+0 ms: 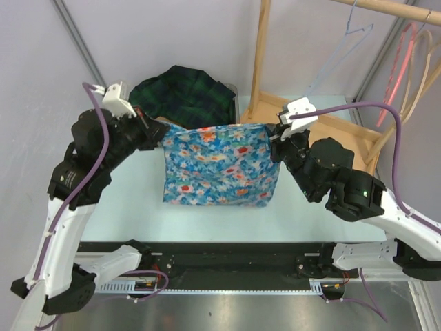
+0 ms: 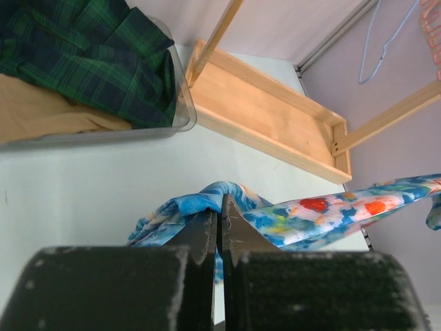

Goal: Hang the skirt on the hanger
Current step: Flatten the skirt

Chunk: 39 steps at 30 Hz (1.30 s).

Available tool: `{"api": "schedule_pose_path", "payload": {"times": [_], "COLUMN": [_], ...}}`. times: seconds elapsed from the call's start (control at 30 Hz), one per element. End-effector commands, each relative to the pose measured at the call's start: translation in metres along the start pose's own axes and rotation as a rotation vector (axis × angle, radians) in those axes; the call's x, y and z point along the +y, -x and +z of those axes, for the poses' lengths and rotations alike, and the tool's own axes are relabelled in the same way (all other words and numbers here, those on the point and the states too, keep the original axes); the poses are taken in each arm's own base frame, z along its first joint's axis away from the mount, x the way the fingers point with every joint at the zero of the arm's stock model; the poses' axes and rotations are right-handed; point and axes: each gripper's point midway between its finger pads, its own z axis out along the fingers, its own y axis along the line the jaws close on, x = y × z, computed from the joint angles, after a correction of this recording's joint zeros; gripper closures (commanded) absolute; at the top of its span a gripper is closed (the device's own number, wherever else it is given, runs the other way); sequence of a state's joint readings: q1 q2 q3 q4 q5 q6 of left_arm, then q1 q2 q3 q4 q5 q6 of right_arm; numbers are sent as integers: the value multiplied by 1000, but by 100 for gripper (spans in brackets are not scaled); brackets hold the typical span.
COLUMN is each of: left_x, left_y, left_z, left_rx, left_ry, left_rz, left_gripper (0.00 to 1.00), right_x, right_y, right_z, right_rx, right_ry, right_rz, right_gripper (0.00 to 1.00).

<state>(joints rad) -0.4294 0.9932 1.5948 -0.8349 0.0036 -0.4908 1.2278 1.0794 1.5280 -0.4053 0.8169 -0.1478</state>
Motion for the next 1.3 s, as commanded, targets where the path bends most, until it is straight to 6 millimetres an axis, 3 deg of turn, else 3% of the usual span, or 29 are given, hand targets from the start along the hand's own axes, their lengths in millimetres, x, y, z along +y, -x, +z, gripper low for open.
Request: {"api": "schedule_pose_path", "payload": {"times": [0.0,0.17,0.33,0.43,0.5,0.6,0.7,0.73,0.8,0.87,0.9,0.93,0.97,1.0,1.03,1.07,1.1,1.13,1.2,1.27], "left_x": [11,3,0,-7,-18,-24,-15,-6,16,35,54,56,64,86,90,101,119,120,139,148], "left_y": [36,33,24,29,31,37,36,37,16,-3,-39,-47,-66,-106,-116,-129,-161,-166,-185,-194], "left_z": [-9,-20,-40,-47,-48,-38,-19,-12,11,31,49,61,74,88,101,109,123,136,162,180], "left_rx": [-112,-104,-100,-114,-104,-99,-88,-96,-47,-27,49,40,71,142,137,147,211,202,216,237], "left_ry": [91,50,7,-25,-73,-82,-29,21,125,209,259,254,267,322,326,357,415,405,470,504], "left_rz": [27,19,17,13,16,2,-25,-46,-75,-116,-126,-163,-179,-183,-221,-226,-219,-250,-239,-225], "left_gripper": [100,100,100,100,100,100,100,100,100,100,100,100,100,100,100,100,100,100,100,100], "right_x": [-67,-66,-60,-66,-77,-77,-70,-62,-70,-64,-74,-75,-74,-77,-79,-77,-73,-86,-90,-105], "right_y": [37,44,49,55,64,73,72,57,34,-15,-37,-62,-111,-132,-147,-180,-191,-204,-233,-239], "right_z": [-13,-24,-48,-56,-59,-54,-39,-24,-1,28,47,58,73,86,92,97,112,121,145,167], "right_rx": [-91,-93,-98,-103,-113,-122,-117,-84,-43,42,73,113,207,221,233,283,279,293,322,293], "right_ry": [-204,-154,-53,-52,-91,-117,-167,-200,-260,-245,-240,-236,-239,-224,-219,-207,-180,-211,-205,-229], "right_rz": [67,81,122,133,131,85,20,-33,-53,-55,14,25,4,45,57,54,77,97,108,123], "right_gripper": [100,100,100,100,100,100,100,100,100,100,100,100,100,100,100,100,100,100,100,100]}}
